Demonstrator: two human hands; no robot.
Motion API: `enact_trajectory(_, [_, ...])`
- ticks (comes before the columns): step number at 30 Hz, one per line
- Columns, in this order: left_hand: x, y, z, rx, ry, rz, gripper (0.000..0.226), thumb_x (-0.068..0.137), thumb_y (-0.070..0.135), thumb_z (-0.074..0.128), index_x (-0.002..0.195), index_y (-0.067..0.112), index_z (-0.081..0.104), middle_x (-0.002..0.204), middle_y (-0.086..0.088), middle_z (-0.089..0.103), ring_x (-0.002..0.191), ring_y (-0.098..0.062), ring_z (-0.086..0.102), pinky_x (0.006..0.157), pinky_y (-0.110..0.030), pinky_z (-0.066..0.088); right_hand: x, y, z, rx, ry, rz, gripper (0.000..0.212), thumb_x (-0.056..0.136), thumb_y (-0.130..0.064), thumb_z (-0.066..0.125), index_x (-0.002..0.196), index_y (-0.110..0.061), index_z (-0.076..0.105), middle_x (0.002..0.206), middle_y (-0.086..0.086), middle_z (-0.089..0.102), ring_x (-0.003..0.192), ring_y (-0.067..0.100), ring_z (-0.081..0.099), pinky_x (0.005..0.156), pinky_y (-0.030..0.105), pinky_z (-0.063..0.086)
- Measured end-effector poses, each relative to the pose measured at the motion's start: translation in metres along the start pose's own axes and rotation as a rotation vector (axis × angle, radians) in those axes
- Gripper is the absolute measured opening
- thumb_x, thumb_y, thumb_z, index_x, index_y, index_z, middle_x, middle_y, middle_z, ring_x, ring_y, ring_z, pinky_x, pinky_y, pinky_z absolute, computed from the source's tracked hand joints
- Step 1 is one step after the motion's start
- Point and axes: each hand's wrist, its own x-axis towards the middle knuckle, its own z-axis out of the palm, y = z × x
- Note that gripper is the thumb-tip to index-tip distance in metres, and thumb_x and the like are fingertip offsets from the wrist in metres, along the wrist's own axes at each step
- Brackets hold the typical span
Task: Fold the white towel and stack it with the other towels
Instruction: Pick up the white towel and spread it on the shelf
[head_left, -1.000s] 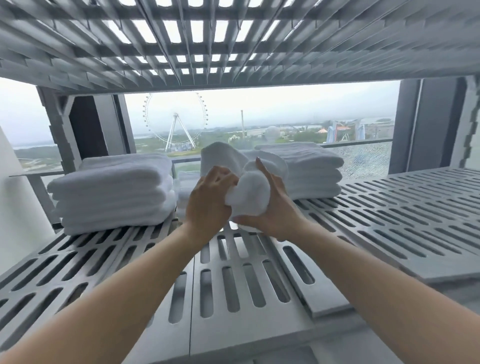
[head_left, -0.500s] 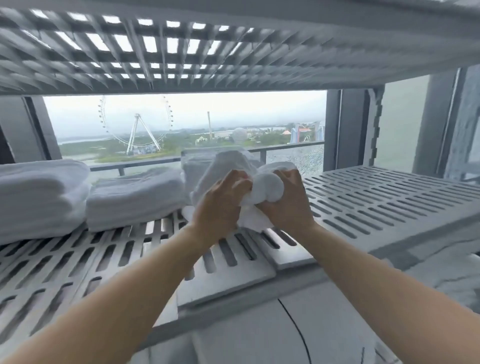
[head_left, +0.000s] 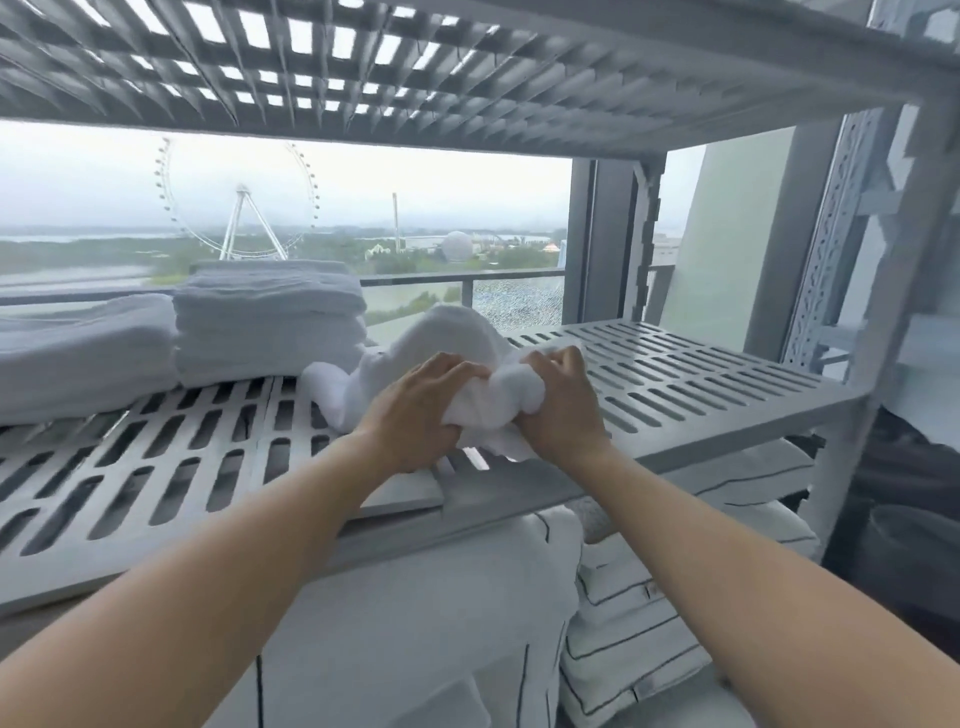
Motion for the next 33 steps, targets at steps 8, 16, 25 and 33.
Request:
enact_trajectory(8, [0.09,0.01,0.065,0.01,-0.143,0.065,0.058,0.086,0.01,0.052,0.14,0.021,0.035,0.138,-0.003,0.051,0.123,-0.023,0.05,0.099,-0.031,0.037,0.04,0.095,0.005,-0.076,-0.133,0.137,0.036,0.082,-0.018,0.053,0.117,-0.014,0.045,0.107,0.012,0.047,0.104,0.027,0.039,0.069,0.029,0.032])
enact_trajectory(16, [0.177,0.002,0.116,0.16,-0.026,0.075,0.045,0.093,0.012,0.041,0.137,0.024,0.038,0.13,-0.006,0.057,0.11,-0.028,0.059,0.083,-0.044,0.052,0.102,0.178,0.003,-0.271,-0.312,0.092,0.041,0.087,-0.032,0.043,0.125,-0.018,0.046,0.124,0.01,0.046,0.112,0.034,0.044,0.095,0.04,0.031])
enact_trajectory(25, [0.253,0.016,0.185,0.075,0.088,0.053,0.043,0.086,0.007,0.048,0.125,0.023,0.049,0.109,-0.009,0.068,0.087,-0.033,0.065,0.06,-0.034,0.041,0.131,0.259,-0.016,-0.083,-0.217,0.275,0.072,0.067,-0.04,0.063,0.129,-0.028,0.029,0.126,0.007,0.033,0.114,0.032,0.044,0.09,0.046,0.046])
enact_trajectory(33, [0.31,0.051,0.243,-0.174,0.196,-0.173,0.046,0.078,0.002,0.045,0.121,0.019,0.043,0.095,-0.019,0.068,0.079,-0.038,0.062,0.062,-0.03,0.033,0.176,0.33,-0.027,-0.133,-0.343,-0.006,0.072,0.064,-0.045,0.069,0.125,-0.015,0.043,0.121,0.007,0.048,0.116,0.024,0.042,0.094,0.033,0.037])
